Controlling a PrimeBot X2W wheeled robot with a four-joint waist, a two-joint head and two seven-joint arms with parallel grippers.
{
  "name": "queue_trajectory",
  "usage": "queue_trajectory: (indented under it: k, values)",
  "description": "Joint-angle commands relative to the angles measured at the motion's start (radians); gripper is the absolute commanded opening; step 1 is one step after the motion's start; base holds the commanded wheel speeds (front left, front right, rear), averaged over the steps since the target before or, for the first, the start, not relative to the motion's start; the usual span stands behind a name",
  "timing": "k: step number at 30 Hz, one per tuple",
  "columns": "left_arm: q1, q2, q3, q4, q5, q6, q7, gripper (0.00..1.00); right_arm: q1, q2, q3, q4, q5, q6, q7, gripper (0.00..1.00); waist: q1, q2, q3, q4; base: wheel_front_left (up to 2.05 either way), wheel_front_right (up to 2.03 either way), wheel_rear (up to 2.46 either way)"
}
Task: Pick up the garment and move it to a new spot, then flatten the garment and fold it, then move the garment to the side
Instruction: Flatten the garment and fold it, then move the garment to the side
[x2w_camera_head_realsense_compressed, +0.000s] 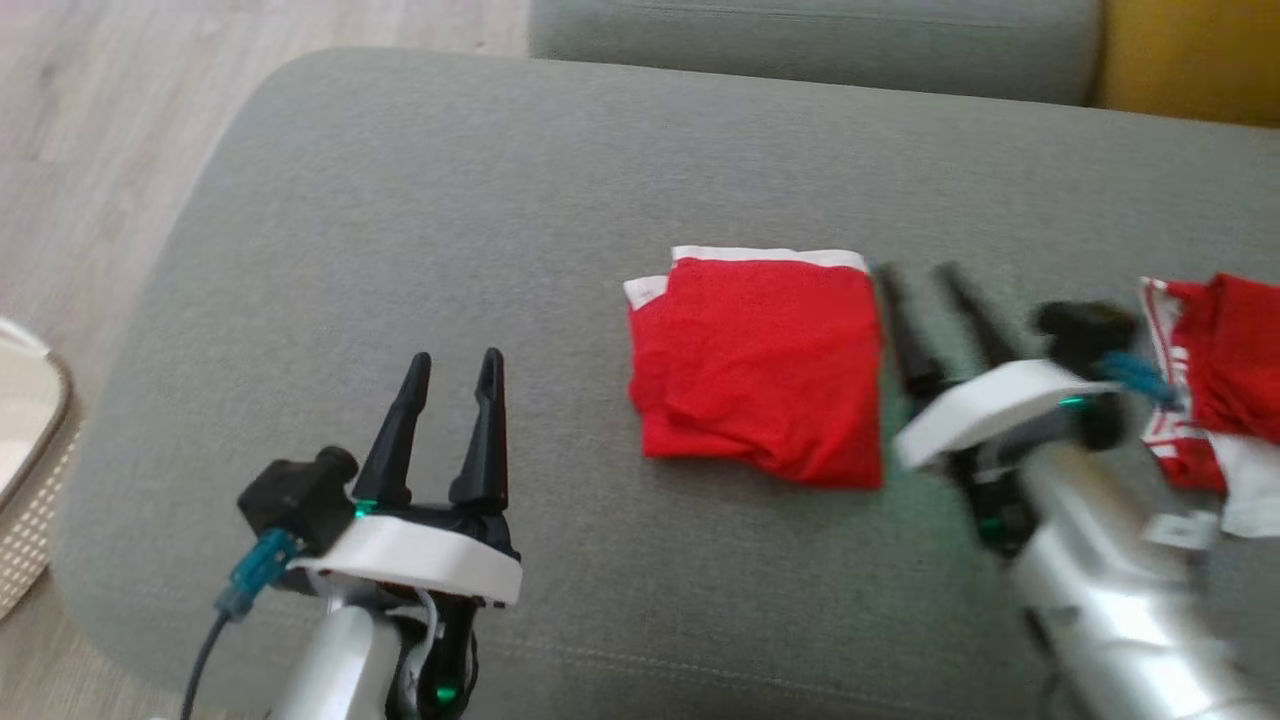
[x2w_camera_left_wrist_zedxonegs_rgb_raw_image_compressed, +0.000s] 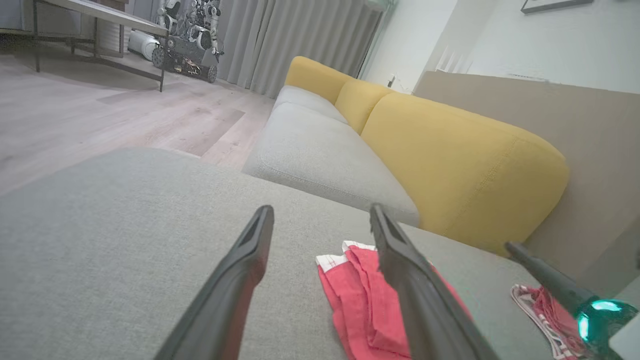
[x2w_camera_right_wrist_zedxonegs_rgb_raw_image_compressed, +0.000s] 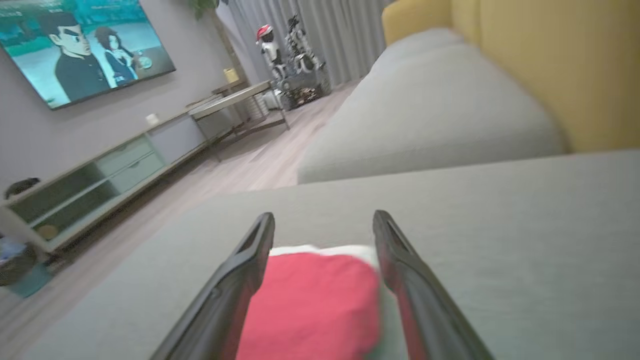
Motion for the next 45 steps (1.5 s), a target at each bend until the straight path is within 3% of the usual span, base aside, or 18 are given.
queue_trajectory:
  k: [1,7,10,15,22,36,45]
  values:
    - [-0.026,0.003,0.041,-0.040,-0.005,0.005,-0.006,1.00,0.004,-0.007,-0.006,-0.040,-0.029,-0.001,-0.014,1.00,0.0000,0.0000,-0.003,-0.017,0.00,0.00,0.00]
    - [-0.034,0.003,0.052,-0.054,0.000,-0.001,-0.006,1.00,0.171,-0.042,-0.281,-0.248,-0.296,-0.001,-0.021,1.00,0.0000,0.0000,0.001,-0.061,0.00,0.00,0.00]
    - [-0.031,0.003,0.056,-0.050,0.007,-0.003,-0.006,1.00,0.269,-0.003,-0.394,-0.382,-0.412,-0.001,-0.022,1.00,0.0000,0.0000,0.003,-0.077,0.00,0.00,0.00]
    - [-0.016,0.003,0.061,-0.040,0.022,-0.009,-0.006,1.00,0.394,0.051,-0.473,-0.543,-0.559,-0.001,-0.022,1.00,0.0000,0.0000,0.009,-0.090,0.00,0.00,0.00]
    - [0.002,0.003,0.072,-0.047,0.042,-0.014,-0.006,1.00,0.460,0.084,-0.488,-0.617,-0.608,-0.001,-0.015,1.00,0.0000,0.0000,0.011,-0.099,0.00,0.00,0.00]
    - [-0.004,0.003,0.062,-0.071,0.038,-0.018,-0.006,1.00,0.466,0.090,-0.455,-0.625,-0.616,-0.001,0.008,1.00,0.0000,0.0000,0.032,-0.088,0.00,0.00,0.00]
    - [-0.030,0.003,0.049,-0.064,0.036,-0.027,-0.006,1.00,0.363,0.090,-0.359,-0.547,-0.476,-0.001,0.116,1.00,0.0000,0.0000,0.079,-0.059,0.00,0.00,0.00]
